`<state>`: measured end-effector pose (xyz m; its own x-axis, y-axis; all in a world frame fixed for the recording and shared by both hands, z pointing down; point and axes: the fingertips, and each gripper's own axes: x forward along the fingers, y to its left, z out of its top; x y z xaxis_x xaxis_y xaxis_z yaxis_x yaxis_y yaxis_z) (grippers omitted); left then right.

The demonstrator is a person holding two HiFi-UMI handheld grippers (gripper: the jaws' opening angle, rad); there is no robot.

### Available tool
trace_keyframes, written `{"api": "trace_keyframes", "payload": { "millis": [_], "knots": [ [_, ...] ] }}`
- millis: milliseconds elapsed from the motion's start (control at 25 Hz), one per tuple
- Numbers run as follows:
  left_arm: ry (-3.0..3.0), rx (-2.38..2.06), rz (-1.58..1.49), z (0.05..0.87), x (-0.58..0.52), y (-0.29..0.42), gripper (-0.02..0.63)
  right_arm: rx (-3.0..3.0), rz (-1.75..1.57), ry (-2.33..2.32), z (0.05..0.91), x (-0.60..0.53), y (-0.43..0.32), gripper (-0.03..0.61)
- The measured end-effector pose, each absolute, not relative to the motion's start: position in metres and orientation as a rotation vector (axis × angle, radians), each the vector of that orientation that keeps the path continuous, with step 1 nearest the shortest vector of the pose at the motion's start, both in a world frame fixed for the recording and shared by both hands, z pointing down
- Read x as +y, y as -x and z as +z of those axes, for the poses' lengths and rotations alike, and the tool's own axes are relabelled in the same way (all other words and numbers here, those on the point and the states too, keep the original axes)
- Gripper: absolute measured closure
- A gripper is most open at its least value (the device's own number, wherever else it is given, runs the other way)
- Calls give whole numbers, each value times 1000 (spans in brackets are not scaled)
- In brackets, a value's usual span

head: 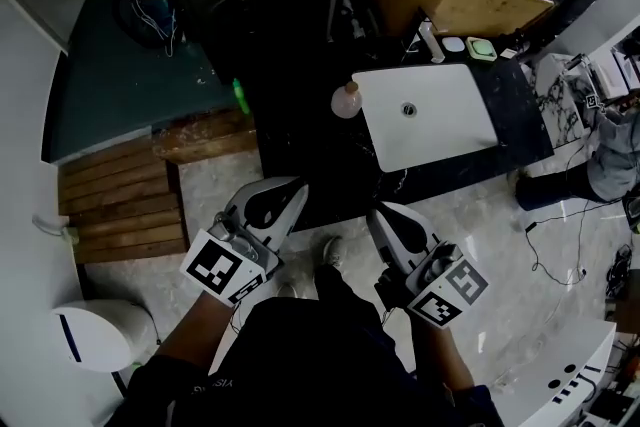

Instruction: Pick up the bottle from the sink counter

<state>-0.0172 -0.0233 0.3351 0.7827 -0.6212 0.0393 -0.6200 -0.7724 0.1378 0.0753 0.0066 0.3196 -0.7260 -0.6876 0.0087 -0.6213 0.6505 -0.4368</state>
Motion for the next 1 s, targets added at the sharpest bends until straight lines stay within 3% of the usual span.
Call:
{"api": "trace_keyframes", "payload": {
  "millis": [1000],
  "knots": [
    [-2760,-1159,43,346,-109,-43,606,2759,-675,905,322,-86,-135,552]
  ]
}}
